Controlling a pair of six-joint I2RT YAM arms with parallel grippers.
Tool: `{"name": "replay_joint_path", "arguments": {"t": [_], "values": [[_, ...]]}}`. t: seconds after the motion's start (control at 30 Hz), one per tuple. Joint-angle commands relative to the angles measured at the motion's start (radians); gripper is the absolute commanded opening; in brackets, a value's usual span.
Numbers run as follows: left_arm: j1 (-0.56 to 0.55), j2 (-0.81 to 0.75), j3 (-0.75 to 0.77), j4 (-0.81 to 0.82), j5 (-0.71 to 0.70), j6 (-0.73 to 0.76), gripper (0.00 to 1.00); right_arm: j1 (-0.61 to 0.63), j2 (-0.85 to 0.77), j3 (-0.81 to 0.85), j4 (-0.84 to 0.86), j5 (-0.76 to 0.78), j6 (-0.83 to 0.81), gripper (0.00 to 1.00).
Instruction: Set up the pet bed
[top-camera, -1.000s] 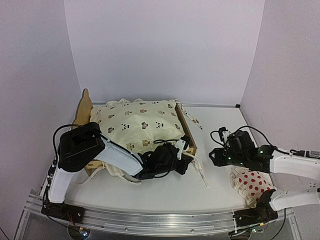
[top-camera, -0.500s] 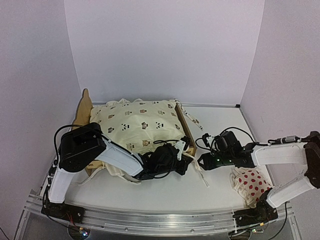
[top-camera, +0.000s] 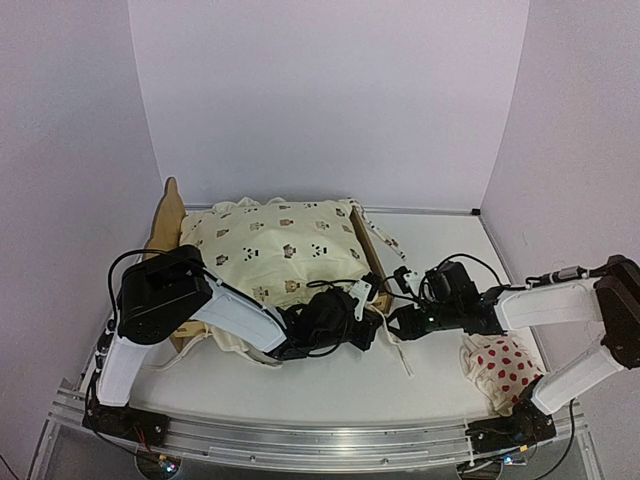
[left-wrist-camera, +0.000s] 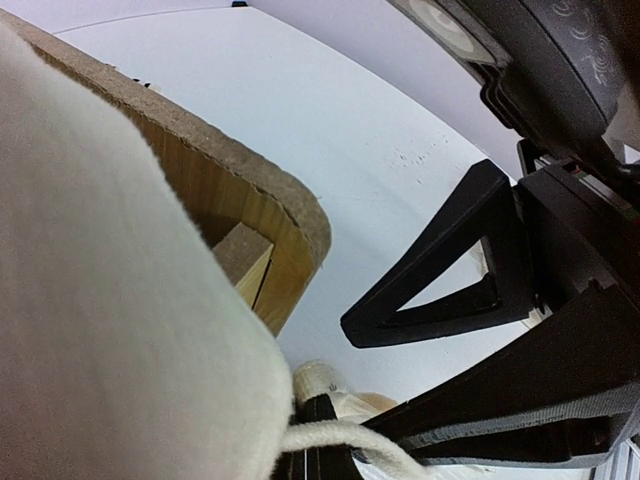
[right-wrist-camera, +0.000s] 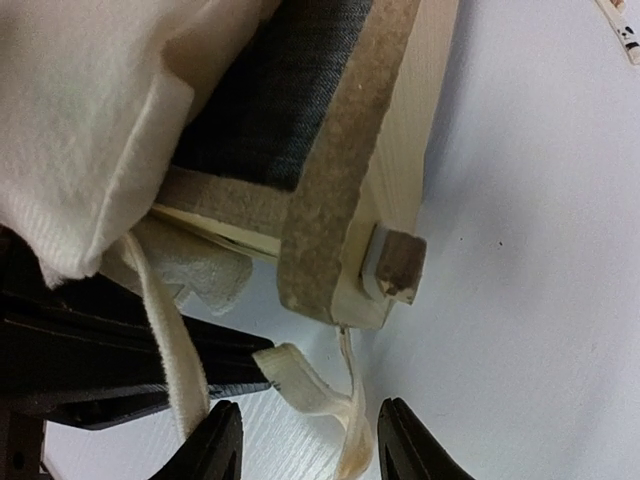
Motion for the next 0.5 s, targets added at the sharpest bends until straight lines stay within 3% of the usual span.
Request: {"name": "replay_joint_path", "arguments": {"t": [0.0,0.47], "values": [[0.008,-0.010,0.025,0.003,0.014,0.018,0.00,-0.005,0.037,0.011,0.081,-0.004,-0.031,0.47],[0.008,-0.006,0.032,-0.007,0.025,0.013,0.00,-0.005,0.082,0.009,0.146,-0.003,-0.051,0.30]]}}
